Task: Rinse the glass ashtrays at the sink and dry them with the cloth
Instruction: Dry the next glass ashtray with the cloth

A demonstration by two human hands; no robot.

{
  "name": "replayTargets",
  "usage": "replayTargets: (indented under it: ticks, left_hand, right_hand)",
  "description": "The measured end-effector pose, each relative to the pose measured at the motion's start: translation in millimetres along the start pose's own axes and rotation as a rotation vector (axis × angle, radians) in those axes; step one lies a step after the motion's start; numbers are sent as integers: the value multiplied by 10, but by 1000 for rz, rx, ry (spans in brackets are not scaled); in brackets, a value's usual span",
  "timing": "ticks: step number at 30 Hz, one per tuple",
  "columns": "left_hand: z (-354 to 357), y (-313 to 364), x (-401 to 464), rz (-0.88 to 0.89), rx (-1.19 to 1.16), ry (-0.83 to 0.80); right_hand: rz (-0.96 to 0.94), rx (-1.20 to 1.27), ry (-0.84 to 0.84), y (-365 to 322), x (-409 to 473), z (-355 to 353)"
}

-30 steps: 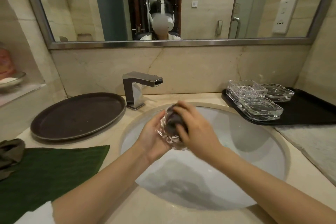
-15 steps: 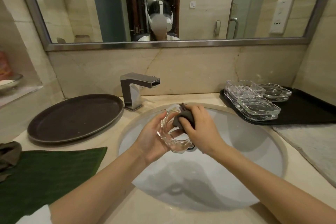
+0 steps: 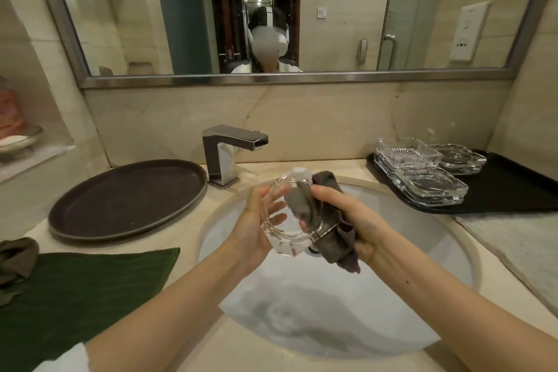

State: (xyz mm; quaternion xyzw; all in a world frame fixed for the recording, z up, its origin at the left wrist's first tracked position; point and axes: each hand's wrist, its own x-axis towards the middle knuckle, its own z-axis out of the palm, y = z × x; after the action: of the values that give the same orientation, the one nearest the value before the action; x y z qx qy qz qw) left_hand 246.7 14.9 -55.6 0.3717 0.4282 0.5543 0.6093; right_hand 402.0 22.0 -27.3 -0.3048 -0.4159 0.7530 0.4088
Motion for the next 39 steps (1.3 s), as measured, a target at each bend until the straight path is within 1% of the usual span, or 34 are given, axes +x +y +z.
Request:
replayTargets:
  ticks: [2, 4, 5, 6, 8, 9, 10, 11, 12, 14, 16, 17, 19, 21, 23, 25, 27, 28, 29, 32, 35, 37, 39]
  left_hand:
    - [59, 22, -22, 8, 130, 50]
    - [102, 10, -23, 10, 202, 166]
    - [104, 1, -30, -7, 213, 198]
    - [95, -2, -22, -39, 171, 179]
    - [102, 33, -29, -135, 36, 66]
    - [88, 60, -37, -172, -3, 6]
    - [58, 83, -36, -203, -35, -41]
    - [35, 102, -46, -231, -84, -82]
    - [9, 105, -48, -236, -122, -107]
    - [-37, 93, -37, -167, -109, -105]
    - [-63, 86, -29, -73, -31, -90]
    - [-54, 93, -42, -46, -16, -85]
    - [-11, 101, -65, -12, -11, -88]
    - [24, 96, -68, -6, -7, -109]
    - [47, 72, -67, -12, 11, -122]
    - [48, 49, -68, -22, -2, -121]
    - [21, 32, -62, -26, 9, -90]
    - [3, 25, -56, -22, 31, -82]
    - [-4, 25, -58, -18, 51, -89]
    - [1, 30, -52, -12, 87, -132]
    - [23, 19, -34, 19, 136, -121]
    - [32, 7, -23, 55, 131, -89]
    - [40, 18, -38, 101, 120, -53]
  right_hand:
    - [-125, -47, 49, -49, -18, 35]
    - [-291, -216, 143, -56, -13, 46]
    - [-425, -390, 196, -26, -4, 53]
    - [-608, -633, 242, 22, 16, 51]
    - [-981, -1180, 249, 196, 97, -17]
    - [-1117, -1421, 233, 287, 131, -40]
    - [-1215, -1610, 206, 359, 158, -60]
    - [-1287, -1737, 163, 404, 174, -68]
    - [-1335, -1800, 118, 423, 165, -48]
    - [-1325, -1809, 36, 411, 151, -27]
    - [-1215, -1814, -11, 365, 138, -40]
    - [-1150, -1837, 1, 337, 141, -59]
    - [-1029, -1867, 90, 260, 148, -81]
    - [-914, -1831, 194, 199, 144, -69]
    - [-853, -1781, 248, 196, 114, -25]
    - [-850, -1778, 195, 263, 57, 62]
    - [-808, -1784, 56, 326, 41, 115]
    - [-777, -1793, 14, 328, 57, 121]
    - [-767, -1816, 16, 317, 90, 103]
    - [-757, -1896, 176, 250, 172, 10]
    - [-788, -1924, 319, 245, 158, -23]
    - [-798, -1949, 364, 249, 139, -5]
    - [-823, -1890, 358, 254, 122, 23]
